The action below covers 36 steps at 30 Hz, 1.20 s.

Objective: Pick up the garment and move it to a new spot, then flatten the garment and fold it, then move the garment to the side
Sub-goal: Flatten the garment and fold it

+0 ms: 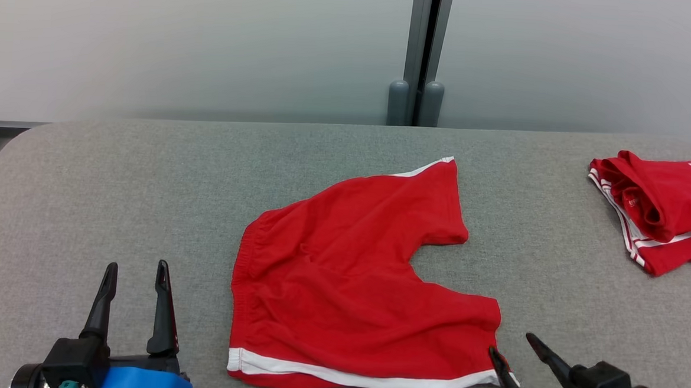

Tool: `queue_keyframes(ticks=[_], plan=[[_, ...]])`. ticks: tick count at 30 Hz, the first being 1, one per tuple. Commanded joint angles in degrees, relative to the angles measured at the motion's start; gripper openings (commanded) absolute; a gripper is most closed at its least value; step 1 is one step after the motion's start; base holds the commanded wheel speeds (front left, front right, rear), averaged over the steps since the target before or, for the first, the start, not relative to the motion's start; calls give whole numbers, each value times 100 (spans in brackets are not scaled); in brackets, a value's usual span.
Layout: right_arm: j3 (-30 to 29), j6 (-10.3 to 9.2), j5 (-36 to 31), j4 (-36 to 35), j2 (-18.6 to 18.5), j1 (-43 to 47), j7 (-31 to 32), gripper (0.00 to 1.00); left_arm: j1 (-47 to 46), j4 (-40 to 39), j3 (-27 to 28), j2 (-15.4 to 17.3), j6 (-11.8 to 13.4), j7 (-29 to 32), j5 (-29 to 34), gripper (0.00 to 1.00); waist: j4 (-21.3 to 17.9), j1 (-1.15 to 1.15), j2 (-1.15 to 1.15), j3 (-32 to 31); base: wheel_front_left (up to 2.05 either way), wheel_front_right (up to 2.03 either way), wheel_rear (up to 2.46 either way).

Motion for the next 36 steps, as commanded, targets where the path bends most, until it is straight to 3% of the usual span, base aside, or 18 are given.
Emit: queue_keyframes(ticks=[1,6,12,30,31,33,36], plan=[[-57,1,28,-152,-28,48,25,100,64,11,10,-10,-16,-26,25,100,-12,0,0,-13,0,0,0],[-360,1,30,-648,-17,-147,203,100,47,10,19,-13,-34,-25,64,100,-32,0,0,-29,0,0,0],[-462,1,-115,-436,45,-696,563,100,-53,1,-18,-14,-59,-26,90,100,28,0,0,30,0,0,0],[302,1,-51,2204,208,-2002,512,100,-307,51,-87,-23,-75,-26,83,100,384,0,0,332,0,0,0],[338,1,-25,2294,200,-2051,497,54,-302,50,-74,-24,-72,-26,75,100,380,0,0,333,0,0,0],[385,1,43,2453,176,-2121,424,0,-286,46,-62,-25,-77,-26,73,100,369,0,0,328,0,0,0],[345,1,125,2631,105,-2338,264,0,-299,52,-64,-26,-84,-26,78,100,372,0,0,332,0,0,0]])
